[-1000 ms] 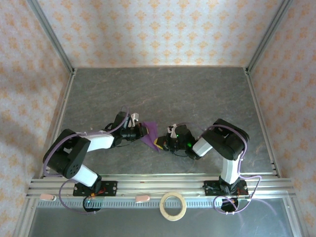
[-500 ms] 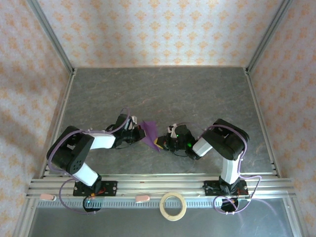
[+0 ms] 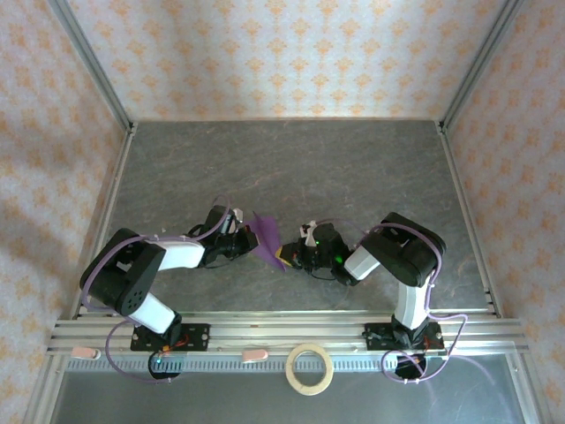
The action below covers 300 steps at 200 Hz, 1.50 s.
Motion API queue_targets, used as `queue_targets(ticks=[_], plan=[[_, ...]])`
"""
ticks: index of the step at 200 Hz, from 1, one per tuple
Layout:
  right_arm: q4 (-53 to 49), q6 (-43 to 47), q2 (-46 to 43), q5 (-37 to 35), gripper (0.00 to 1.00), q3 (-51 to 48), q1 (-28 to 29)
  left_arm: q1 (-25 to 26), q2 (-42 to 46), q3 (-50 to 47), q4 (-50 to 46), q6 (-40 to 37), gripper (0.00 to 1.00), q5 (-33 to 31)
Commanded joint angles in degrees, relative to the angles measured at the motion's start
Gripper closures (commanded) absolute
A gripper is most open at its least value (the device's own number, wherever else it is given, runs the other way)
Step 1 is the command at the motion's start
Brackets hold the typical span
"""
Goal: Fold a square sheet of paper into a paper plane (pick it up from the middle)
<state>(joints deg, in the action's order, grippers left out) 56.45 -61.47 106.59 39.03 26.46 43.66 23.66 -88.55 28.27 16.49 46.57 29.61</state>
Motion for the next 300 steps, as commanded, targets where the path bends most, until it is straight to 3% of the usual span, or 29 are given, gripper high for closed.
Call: queue_targets(ticks=[1, 70, 163, 205, 268, 300], plan=[[0.3, 0.2, 1.5, 1.3, 1.00, -0.3, -0.3, -0.1, 1.8, 0.0, -3.5, -1.3, 0.95, -3.2], [-1.1, 0.0, 2.1, 1.9, 1.00, 1.0, -0.2, 0.0, 6.3, 1.9, 1.1, -2.7, 0.90, 1.6], [0.8, -0.6, 1.9, 3.2, 1.00, 0.7, -0.3, 0.2, 4.7, 3.4, 4.8, -3.5, 0.90, 6.9], [-9.3, 5.2, -1.6, 1.2, 1.00, 3.5, -0.3, 0.3, 5.5, 3.3, 4.6, -3.3, 0.90, 6.1], [4.6, -2.8, 2.4, 3.5, 1.00, -0.5, -0.7, 0.3, 6.6, 2.4, 4.7, -3.1, 0.90, 5.4], [4.9, -2.9, 2.6, 4.4, 1.00, -0.9, -0.9, 0.3, 6.9, 2.5, 4.5, -3.4, 0.90, 5.5]])
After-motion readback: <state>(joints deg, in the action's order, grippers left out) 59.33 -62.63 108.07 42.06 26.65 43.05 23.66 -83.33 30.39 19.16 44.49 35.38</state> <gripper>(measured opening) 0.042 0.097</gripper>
